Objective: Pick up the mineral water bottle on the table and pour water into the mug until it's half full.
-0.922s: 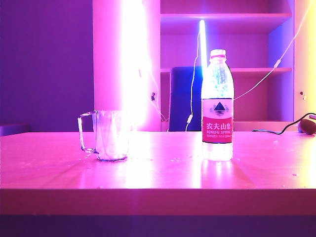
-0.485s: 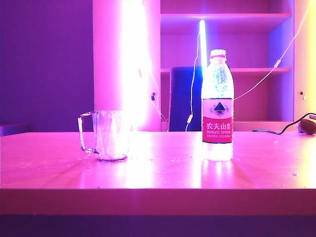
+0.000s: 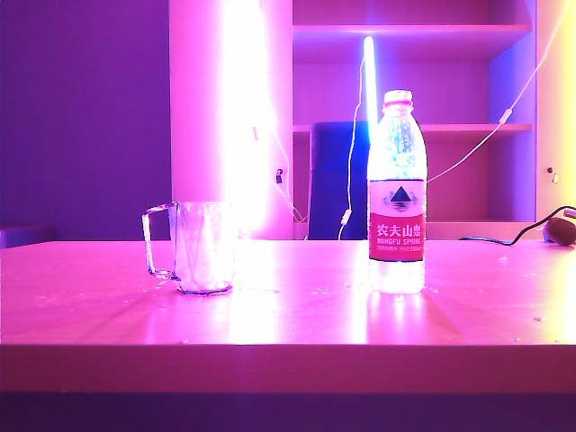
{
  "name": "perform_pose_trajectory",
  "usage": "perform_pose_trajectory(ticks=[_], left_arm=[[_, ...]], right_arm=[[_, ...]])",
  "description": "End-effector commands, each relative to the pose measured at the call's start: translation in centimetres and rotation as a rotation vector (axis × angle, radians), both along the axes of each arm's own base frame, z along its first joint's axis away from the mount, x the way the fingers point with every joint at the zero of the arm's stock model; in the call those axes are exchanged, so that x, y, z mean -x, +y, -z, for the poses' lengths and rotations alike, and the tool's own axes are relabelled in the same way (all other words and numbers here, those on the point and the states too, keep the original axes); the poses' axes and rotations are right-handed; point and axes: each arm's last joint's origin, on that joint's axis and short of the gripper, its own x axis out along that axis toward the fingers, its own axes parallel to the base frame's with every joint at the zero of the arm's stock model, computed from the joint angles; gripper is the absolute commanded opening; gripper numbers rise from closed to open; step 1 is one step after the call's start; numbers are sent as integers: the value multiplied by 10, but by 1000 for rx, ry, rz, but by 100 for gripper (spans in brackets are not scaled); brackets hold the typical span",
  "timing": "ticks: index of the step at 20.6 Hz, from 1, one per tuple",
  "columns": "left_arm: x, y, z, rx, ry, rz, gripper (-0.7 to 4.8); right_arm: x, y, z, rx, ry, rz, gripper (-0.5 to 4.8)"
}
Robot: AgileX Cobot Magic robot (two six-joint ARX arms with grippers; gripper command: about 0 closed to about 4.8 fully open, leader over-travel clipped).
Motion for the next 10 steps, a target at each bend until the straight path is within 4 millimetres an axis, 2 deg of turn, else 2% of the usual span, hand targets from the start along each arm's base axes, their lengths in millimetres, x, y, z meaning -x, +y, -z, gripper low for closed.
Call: perform_pose_trajectory(ticks=[1,2,3,5,6,7,8,9,10], left_arm=[[-13,-5,-11,-43,119,188,-6],[-16,-6,-12,-46,121,208,-6],[-20,-6,-13,-47,134,214,-6],[-23,-5,-13,-48,148,195,-6],[-23,-5,-13,-48,148,192,-5],[-23,-5,-13,-47,148,192,-5],[-23,-5,-12,-45,150,192,-5],[-23,-5,-12,-42,157,192,-5],[-23,-5,-12,-41,159,192,-5]], right_arm=[[10,-2,-16,300,84,34,22],[10,-1,-21,296,79,4,46],[11,3,-31,281,38,-121,106],[6,8,-41,225,-50,-310,118],[3,8,-42,184,-54,-333,118],[-11,8,-43,74,-25,-311,126],[-19,8,-41,57,-8,-287,164],[-40,8,-30,77,27,-229,349],[-53,8,-21,84,47,-208,388]])
